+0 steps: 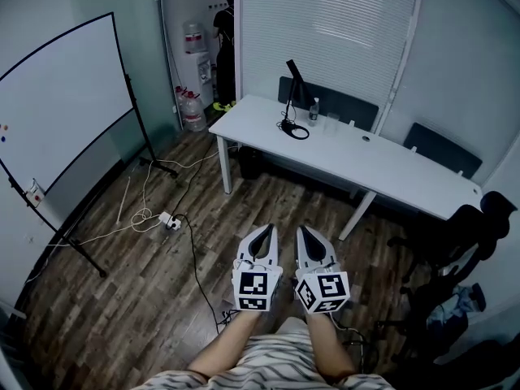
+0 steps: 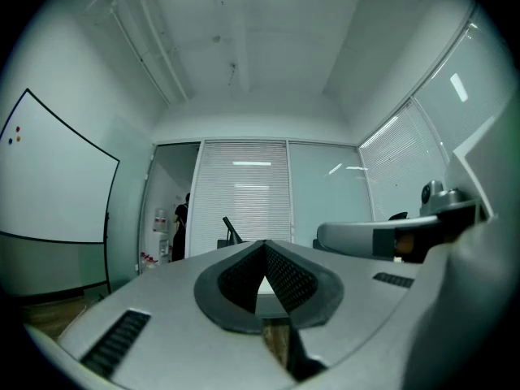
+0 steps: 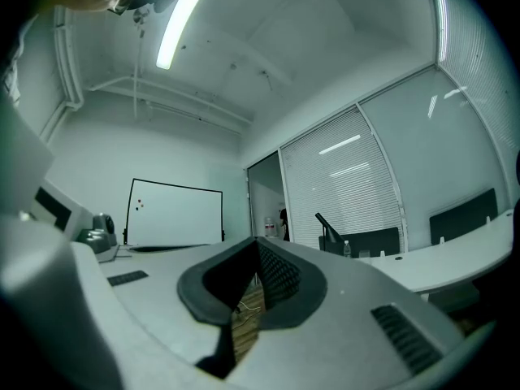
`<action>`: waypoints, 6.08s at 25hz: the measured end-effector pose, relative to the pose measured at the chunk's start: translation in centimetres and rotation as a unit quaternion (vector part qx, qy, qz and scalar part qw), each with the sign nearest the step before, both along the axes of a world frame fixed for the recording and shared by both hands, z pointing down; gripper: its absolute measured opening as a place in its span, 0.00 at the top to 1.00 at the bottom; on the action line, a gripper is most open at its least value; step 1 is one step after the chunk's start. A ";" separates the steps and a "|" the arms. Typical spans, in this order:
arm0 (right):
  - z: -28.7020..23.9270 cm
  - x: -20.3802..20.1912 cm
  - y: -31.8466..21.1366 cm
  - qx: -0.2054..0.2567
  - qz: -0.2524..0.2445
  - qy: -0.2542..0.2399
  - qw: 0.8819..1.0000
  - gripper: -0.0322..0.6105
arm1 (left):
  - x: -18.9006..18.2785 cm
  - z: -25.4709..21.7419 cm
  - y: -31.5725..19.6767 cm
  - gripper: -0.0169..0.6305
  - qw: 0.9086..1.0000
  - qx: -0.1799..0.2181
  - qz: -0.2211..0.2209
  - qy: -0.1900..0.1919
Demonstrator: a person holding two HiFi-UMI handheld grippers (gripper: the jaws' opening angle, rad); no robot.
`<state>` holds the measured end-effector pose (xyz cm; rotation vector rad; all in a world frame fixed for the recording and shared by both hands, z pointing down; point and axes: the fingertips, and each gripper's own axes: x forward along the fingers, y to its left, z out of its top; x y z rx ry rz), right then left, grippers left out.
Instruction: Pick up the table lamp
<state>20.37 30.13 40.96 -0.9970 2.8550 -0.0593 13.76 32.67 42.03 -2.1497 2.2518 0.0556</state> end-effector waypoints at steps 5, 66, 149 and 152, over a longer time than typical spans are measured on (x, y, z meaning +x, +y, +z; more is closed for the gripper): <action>-0.5 -0.9 -1.3 0.006 0.009 -0.005 1.000 0.93 | -1.2 -0.2 -1.1 0.97 1.000 0.004 0.003 0.006; 1.2 -28.6 -65.1 -0.014 0.061 0.004 0.998 0.93 | -28.1 0.3 -65.6 0.96 0.997 -0.018 0.072 -0.006; 4.2 -28.3 -81.6 -0.044 0.256 0.047 0.964 0.93 | -33.8 7.1 -98.6 0.91 0.968 -0.073 0.203 -0.125; 3.9 -28.7 -81.4 -0.041 0.247 0.043 0.967 0.93 | -34.2 5.6 -96.8 0.91 0.972 -0.066 0.195 -0.117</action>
